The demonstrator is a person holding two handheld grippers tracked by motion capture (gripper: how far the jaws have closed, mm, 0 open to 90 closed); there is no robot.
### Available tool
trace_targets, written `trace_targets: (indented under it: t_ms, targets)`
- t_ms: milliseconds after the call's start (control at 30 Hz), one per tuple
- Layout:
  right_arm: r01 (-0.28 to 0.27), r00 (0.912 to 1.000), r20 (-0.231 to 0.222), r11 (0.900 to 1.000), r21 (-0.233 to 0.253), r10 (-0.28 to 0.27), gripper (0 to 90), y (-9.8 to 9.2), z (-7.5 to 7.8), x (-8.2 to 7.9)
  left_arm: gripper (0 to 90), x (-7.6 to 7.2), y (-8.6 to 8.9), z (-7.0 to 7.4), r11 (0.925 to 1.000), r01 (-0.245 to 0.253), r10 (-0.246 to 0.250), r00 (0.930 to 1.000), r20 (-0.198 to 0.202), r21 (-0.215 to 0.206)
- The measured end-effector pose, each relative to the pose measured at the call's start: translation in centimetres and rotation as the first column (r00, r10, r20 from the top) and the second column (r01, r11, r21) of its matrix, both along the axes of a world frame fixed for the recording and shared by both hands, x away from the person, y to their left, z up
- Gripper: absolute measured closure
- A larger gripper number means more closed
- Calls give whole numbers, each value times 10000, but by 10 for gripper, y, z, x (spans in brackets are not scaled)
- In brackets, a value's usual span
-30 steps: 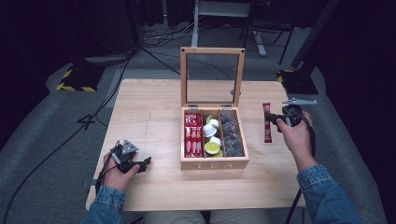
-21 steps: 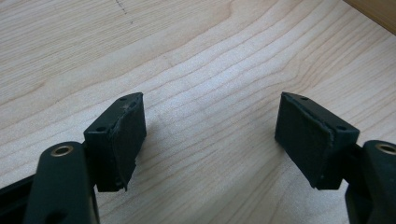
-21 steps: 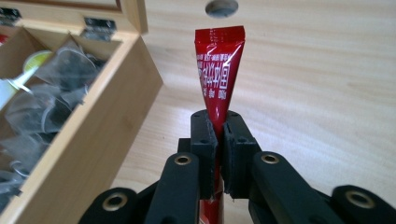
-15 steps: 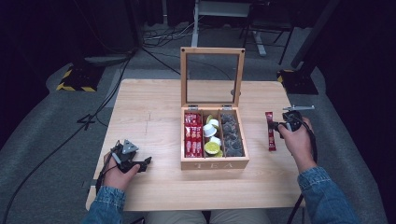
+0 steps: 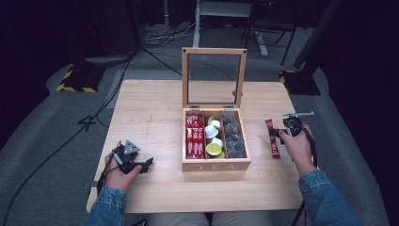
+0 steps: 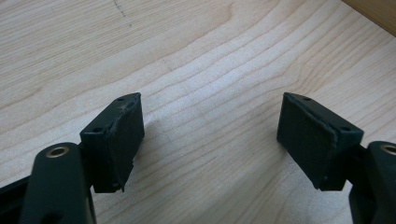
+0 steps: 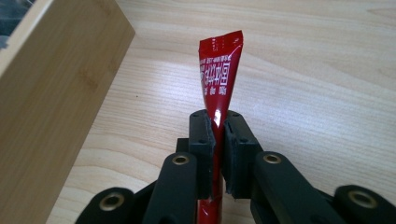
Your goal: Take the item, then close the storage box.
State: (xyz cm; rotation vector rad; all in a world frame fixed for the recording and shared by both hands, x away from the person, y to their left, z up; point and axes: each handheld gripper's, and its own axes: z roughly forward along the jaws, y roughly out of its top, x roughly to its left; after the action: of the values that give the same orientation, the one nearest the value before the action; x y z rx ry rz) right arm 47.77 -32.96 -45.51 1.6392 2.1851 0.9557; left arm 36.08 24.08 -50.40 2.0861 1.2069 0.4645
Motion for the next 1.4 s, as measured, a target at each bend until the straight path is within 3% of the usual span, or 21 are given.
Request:
trace_targets:
  t_ms: [167, 333, 567, 733, 1033, 1267, 1300, 1400]
  targets:
    - [78, 9999, -144, 9999, -106, -79, 805, 1, -8, -1, 227, 1, -1, 0, 10000, 1, -1, 10000, -11, -33]
    - [245, 9997, 43, 9996, -109, -244, 607, 4, -10, -2, 225, 2, -2, 0, 10000, -23, 23, 10000, -1, -46]
    - [203, 9953, 946, 9998, -15, -201, 460, 2, 4, -7, 206, 5, -3, 0, 10000, 74, -74, 10000, -59, -14]
    - [-189, 9878, 1547, 9998, 95, 172, 430, 4, 20, -13, 198, 8, -4, 0, 10000, 81, -81, 10000, -36, 8]
    - [-725, 9618, 2683, 9955, 604, 537, 428, 19, 60, -24, 198, 7, -4, 0, 9999, 89, -88, 9999, -47, 64]
    - [-1530, 9315, 3448, 9848, 817, 1161, 423, 37, 88, -29, 197, 6, -5, 0, 10000, 46, -46, 10000, -64, 28]
    - [-1731, 9236, 3601, 9812, 849, 1317, 416, 41, 92, -29, 191, 6, -5, 0, 10000, 64, -64, 9999, -127, 1]
    - [-1949, 9152, 3736, 9774, 817, 1512, 416, 50, 100, -29, 160, 5, -4, 0, 9999, 139, -138, 9999, -102, 61]
